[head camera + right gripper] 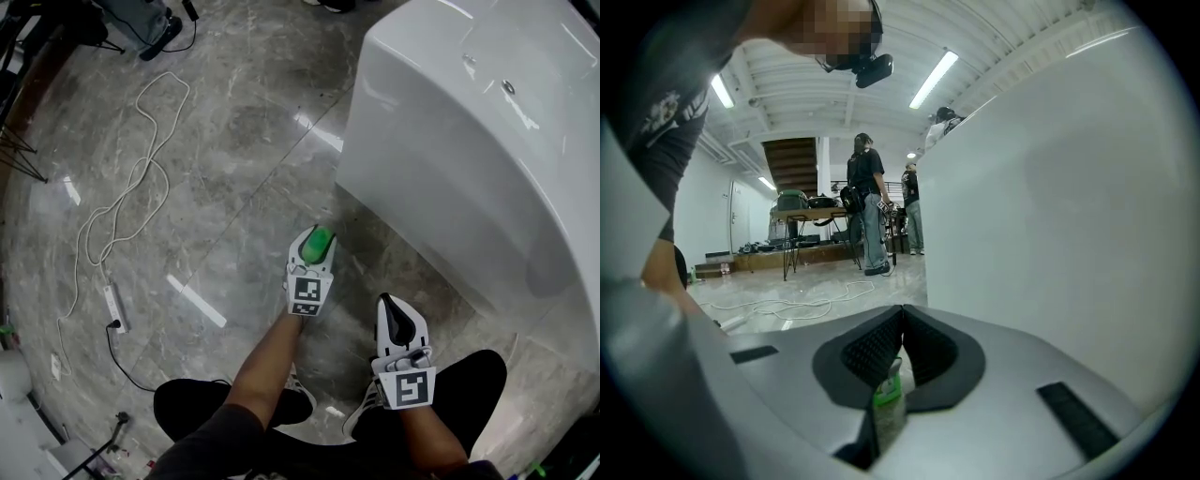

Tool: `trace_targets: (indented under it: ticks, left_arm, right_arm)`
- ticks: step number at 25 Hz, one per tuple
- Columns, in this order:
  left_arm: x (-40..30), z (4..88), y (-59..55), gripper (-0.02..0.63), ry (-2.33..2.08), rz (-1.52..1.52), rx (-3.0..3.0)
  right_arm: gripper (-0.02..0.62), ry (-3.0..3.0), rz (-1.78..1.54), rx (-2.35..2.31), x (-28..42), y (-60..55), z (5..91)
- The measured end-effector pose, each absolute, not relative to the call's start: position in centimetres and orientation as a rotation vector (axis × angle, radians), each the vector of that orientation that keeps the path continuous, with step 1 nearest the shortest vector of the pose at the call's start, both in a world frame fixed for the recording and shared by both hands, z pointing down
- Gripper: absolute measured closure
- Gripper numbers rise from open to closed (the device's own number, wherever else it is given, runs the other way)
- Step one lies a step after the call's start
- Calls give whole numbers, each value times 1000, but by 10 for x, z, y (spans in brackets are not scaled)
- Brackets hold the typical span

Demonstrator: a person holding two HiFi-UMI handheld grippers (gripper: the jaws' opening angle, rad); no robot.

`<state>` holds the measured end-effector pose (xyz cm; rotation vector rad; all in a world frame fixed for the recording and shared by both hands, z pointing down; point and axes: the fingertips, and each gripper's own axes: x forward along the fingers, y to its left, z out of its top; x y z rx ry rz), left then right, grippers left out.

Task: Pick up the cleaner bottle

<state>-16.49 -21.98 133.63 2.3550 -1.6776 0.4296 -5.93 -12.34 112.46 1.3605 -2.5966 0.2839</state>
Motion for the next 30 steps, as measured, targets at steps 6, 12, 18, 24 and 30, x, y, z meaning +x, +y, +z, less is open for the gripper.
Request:
trace_targets:
  ticks: [6,12,18,24,30]
  left_arm:
    - [-165,1301,-225,426,-1685,405,2368]
    - [-163,1224,-223,426,-1683,355,2417]
    - [-156,1113,-222,426,-1681,324,2437]
    - [-144,950,-204,426,-1678,320,2449]
    - [-126,772,-183,426,-1698,281,2438]
  right_arm:
    - [580,-2621,253,1397,-57,-132,1110]
    - [578,-2629,182,1448,-53,-139,1060]
    - [578,-2580,182,1523,-38,-144,971]
    - [578,-2584,140,1533,-30,-131,813]
    - [580,-2564,117,1544,-9,-115,660]
